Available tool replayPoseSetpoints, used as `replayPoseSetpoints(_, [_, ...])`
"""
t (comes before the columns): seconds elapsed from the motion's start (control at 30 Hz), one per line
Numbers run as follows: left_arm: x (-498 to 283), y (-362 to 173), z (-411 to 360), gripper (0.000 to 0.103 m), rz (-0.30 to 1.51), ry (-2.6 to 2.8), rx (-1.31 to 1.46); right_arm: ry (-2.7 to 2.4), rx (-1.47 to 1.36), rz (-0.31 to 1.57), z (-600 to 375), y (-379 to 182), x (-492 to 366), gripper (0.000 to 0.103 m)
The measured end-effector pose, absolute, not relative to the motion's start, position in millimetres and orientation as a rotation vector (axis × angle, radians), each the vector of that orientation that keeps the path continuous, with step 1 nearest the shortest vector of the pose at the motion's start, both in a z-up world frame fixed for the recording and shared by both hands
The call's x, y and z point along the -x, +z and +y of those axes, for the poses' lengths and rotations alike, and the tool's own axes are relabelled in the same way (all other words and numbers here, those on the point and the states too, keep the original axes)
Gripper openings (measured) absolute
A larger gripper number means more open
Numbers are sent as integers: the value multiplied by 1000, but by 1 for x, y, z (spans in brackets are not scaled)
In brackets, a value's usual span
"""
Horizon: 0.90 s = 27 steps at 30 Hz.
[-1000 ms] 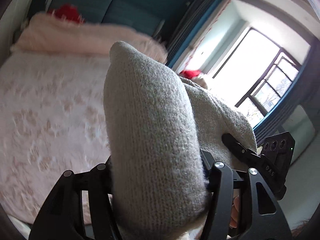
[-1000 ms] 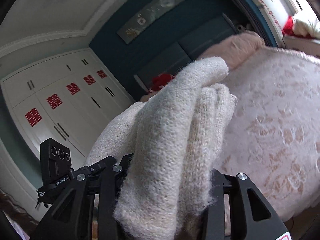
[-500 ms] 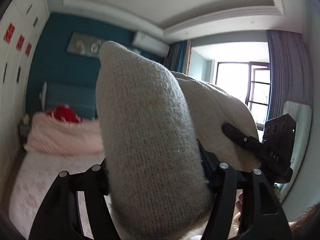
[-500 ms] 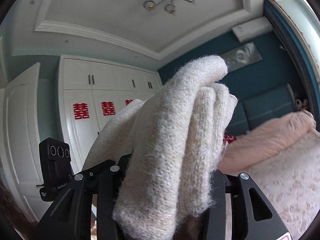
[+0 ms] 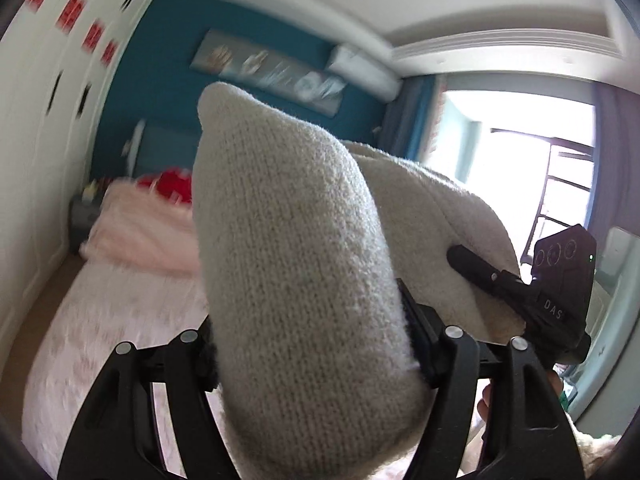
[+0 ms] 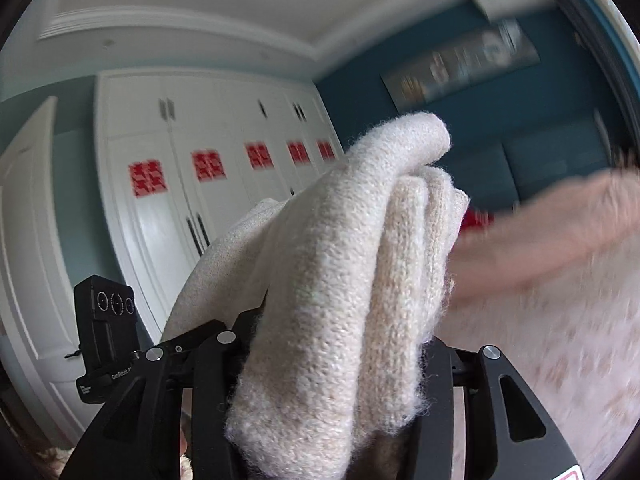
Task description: Fold small clothes
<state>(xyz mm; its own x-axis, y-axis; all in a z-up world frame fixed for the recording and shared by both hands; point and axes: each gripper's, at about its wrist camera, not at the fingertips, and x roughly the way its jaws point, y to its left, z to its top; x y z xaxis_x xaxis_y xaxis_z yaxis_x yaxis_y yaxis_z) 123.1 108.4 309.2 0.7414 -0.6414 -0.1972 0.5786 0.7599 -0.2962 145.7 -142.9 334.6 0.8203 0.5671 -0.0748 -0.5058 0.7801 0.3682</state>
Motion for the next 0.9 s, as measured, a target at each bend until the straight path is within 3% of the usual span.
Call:
replayPoseSetpoints(0.17, [-190,204,120,65,496,-607,258,544,-427,411,-132,226,-211,42])
replayPoseSetpoints(0.33, [-235,116,134,63,669,-552,319,498,-452,571,-124,157,-247,42])
replayPoseSetpoints(0.53, [-243,62,136,64,740,-540,315,462,-491,675,-112,86,-261,46])
replayPoseSetpoints(0.63, [-246,0,133,67,863,-492,311,402,-486,794,-113,23,-269,53])
replayPoseSetpoints(0.73, [-240,-68,138,67,993,-380,284,270,-495,986,-129,-51,-264,53])
replayPoseSetpoints(0.8, [-226,-79,150,68,984,-357,301,264,-636,947,-154,-60,-237,53])
replayPoseSetpoints(0.9, [-197,-53,166,71,906,-340,317,233,-608,860,-164,-24,-205,53])
